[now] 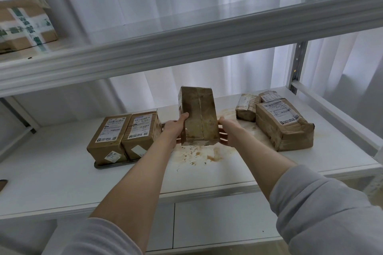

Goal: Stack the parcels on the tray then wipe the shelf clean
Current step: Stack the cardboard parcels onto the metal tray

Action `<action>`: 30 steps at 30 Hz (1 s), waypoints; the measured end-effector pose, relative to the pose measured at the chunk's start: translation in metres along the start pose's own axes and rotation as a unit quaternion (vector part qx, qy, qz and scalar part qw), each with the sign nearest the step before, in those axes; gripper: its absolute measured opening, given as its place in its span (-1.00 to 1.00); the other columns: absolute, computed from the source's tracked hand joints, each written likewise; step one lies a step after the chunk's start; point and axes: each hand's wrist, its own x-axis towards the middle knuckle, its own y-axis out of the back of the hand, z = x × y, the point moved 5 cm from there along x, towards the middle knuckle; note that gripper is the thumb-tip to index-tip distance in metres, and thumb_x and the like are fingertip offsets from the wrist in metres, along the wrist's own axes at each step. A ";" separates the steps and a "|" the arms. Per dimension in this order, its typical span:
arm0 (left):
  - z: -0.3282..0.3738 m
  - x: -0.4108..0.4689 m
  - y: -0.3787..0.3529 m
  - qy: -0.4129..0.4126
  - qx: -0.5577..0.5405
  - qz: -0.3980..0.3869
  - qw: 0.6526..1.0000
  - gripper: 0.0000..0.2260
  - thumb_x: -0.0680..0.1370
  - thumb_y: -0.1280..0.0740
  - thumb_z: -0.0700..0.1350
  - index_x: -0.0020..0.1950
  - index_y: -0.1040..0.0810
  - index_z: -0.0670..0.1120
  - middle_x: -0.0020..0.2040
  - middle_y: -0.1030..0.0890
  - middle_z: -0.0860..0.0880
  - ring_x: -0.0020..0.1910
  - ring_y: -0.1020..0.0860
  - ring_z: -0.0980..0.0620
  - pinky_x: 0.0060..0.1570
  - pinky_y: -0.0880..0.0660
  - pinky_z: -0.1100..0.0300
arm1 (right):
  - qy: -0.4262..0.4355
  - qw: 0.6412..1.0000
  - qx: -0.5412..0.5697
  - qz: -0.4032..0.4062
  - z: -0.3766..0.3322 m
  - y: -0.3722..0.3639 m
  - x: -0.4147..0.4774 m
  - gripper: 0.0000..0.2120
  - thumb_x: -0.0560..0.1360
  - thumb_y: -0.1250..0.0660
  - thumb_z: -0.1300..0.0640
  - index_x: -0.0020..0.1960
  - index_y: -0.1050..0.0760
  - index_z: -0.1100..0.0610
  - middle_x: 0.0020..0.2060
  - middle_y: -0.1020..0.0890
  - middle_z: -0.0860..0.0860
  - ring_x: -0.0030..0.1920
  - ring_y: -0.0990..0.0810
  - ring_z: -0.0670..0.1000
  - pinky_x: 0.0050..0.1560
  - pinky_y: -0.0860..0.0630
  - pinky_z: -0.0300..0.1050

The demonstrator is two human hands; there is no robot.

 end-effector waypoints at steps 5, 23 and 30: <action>-0.003 0.000 0.001 0.005 -0.005 -0.003 1.000 -0.19 0.33 -0.31 0.38 0.33 -0.42 -0.21 0.18 -0.59 -0.14 0.16 -0.56 -0.17 0.22 -0.49 -0.08 | -0.021 0.996 -0.044 -0.071 0.004 -0.006 0.003 -0.58 0.53 -0.17 -0.30 0.00 -0.48 0.05 -0.02 -0.62 0.08 -0.01 -0.61 0.08 0.19 -0.51 0.06; 0.014 -0.022 -0.018 -0.019 0.097 -0.126 0.987 -0.29 0.38 -0.47 0.15 0.42 -0.31 -0.09 0.18 -0.53 -0.07 -0.08 -0.54 0.06 -0.30 -0.50 0.19 | 0.021 0.998 -0.032 -0.044 -0.002 -0.021 -0.004 -0.45 0.33 -0.54 -0.09 0.17 -0.51 0.20 -0.02 -0.65 0.11 -0.10 -0.64 0.07 -0.28 -0.57 -0.08; 0.010 -0.026 -0.018 0.003 0.041 -0.142 0.989 -0.53 0.44 -0.44 0.03 0.28 -0.43 -0.07 -0.05 -0.60 -0.05 -0.13 -0.57 0.01 -0.36 -0.54 0.15 | 0.058 0.998 0.023 -0.014 -0.010 -0.018 -0.001 -0.74 0.55 -0.36 0.07 0.19 -0.45 0.14 -0.11 -0.60 0.07 -0.17 -0.59 0.02 -0.24 -0.55 -0.12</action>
